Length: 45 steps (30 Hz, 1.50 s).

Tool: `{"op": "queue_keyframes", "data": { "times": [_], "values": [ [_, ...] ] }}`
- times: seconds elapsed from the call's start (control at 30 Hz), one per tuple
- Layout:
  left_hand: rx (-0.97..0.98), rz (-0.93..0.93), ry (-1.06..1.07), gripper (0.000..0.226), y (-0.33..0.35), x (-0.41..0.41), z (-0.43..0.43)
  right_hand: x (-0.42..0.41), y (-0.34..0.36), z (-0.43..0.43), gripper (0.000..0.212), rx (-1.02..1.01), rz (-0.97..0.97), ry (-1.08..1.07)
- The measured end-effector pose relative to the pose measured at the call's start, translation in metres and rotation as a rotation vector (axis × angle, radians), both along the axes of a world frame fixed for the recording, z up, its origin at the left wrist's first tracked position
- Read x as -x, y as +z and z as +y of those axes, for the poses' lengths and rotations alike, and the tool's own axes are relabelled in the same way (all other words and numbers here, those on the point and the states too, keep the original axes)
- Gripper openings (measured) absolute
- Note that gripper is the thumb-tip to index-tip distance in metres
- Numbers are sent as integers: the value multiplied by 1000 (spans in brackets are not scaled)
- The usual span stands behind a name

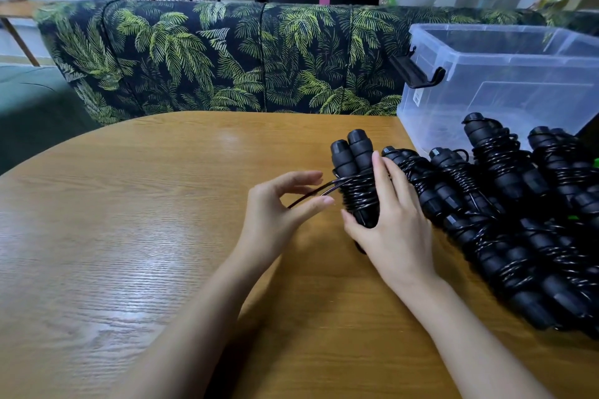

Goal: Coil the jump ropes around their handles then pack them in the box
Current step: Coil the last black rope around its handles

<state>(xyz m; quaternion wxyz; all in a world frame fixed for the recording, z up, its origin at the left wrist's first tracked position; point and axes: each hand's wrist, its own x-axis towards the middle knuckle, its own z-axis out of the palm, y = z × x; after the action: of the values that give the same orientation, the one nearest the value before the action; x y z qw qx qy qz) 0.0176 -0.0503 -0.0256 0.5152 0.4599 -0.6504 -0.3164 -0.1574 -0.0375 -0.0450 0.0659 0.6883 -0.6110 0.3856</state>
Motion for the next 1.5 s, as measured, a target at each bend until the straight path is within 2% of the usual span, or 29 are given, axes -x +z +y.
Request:
{"op": "queue_keyframes", "data": {
  "times": [0.1,0.2,0.37,0.47,0.63,0.73,0.93,1.03,1.1,1.27,1.5],
  "values": [
    [24,-23,19,33,2,1,0,3,1,-1,93,-11,-12,10],
    [16,39,53,26,3,-1,-2,2,0,-1,91,-3,-55,50],
    [-45,156,58,20,1,-7,-7,-2,4,2,88,-65,-347,217],
    [-119,307,45,25,1,-11,-9,-5,8,6,83,-85,-518,375],
    [-311,404,-134,46,6,-11,-10,-9,13,14,75,-151,-766,516],
    [-371,446,-209,39,7,-10,-8,-10,14,16,72,-148,-801,506],
    [-239,348,-79,20,5,-8,-6,-8,12,11,72,-72,-722,358],
    [-224,315,-71,17,4,-9,-7,-7,12,10,72,-84,-738,377],
    [-250,324,-96,21,4,-11,-8,-8,13,11,72,-116,-766,431],
    [-382,462,-273,59,0,-11,-12,-10,13,12,75,-209,-894,583],
    [-414,572,-478,56,0,-10,-10,-10,10,12,72,-358,-1002,699]
  ]
}}
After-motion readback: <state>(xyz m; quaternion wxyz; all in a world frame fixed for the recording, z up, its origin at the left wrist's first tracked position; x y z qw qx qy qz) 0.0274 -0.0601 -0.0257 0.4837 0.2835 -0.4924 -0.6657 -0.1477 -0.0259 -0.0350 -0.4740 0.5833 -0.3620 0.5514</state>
